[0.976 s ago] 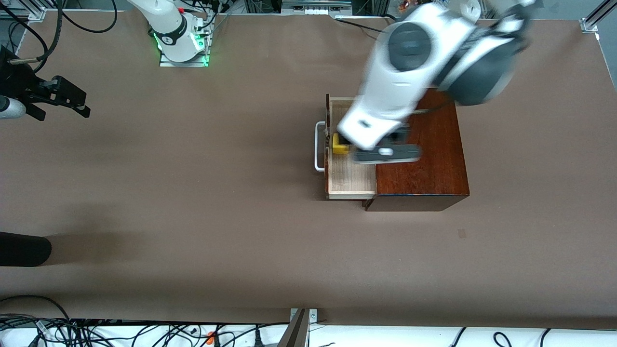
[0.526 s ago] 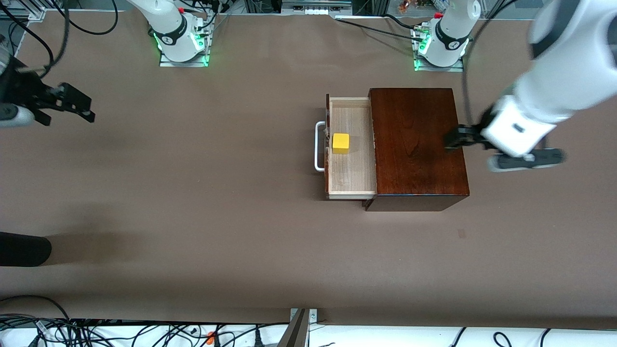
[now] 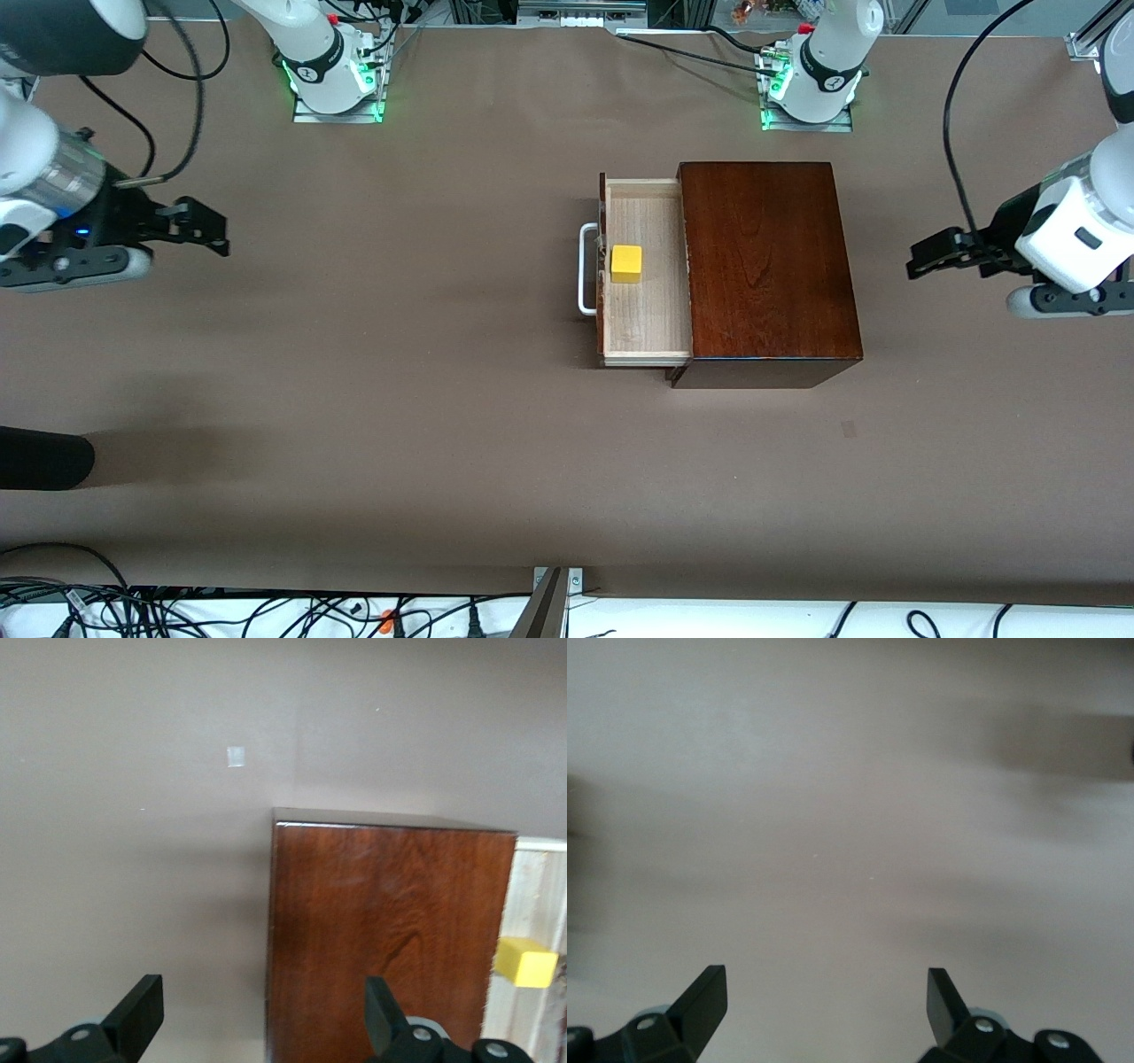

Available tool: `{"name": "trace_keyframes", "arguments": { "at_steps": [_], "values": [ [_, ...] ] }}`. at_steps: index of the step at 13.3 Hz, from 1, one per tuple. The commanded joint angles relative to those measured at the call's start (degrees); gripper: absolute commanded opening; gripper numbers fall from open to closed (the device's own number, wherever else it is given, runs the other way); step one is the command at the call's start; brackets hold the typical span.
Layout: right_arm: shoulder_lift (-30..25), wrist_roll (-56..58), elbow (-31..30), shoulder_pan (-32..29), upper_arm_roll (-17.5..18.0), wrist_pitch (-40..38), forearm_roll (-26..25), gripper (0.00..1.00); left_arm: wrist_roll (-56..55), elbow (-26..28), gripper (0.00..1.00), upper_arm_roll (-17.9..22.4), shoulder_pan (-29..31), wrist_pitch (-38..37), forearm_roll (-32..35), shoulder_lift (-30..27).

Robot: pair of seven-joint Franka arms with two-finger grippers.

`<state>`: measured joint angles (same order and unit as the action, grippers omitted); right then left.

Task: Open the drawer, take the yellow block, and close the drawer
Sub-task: 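Reach the right gripper into the open drawer above the yellow cube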

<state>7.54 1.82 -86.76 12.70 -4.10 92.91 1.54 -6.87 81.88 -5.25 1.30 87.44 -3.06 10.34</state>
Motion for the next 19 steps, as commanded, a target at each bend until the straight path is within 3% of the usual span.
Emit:
{"name": "trace_keyframes", "arguments": {
  "at_steps": [1, 6, 11, 19],
  "values": [
    [-0.2, 2.6, 1.1, 5.8, 1.3, -0.5, 0.1, 1.0, 6.1, 6.8, 1.0, 8.0, -6.4, 1.8, -2.4, -5.9],
    [2.9, 5.3, 1.2, 21.1, 2.2, 0.3, 0.1, 1.0, 6.6, 5.9, 1.0, 7.5, -6.4, 2.3, -1.8, -5.9],
    [12.0, 14.0, 4.7, 33.1, 3.0, 12.4, -0.5, 1.0, 6.3, 4.1, 1.0, 7.5, -6.5, 1.7, -1.8, -5.5],
    [27.3, 22.6, 14.2, 41.4, 3.0, 23.9, -4.9, 1.0, 6.5, 3.7, 1.0, 7.5, -7.0, 1.9, -1.2, -5.3]
  ]
}}
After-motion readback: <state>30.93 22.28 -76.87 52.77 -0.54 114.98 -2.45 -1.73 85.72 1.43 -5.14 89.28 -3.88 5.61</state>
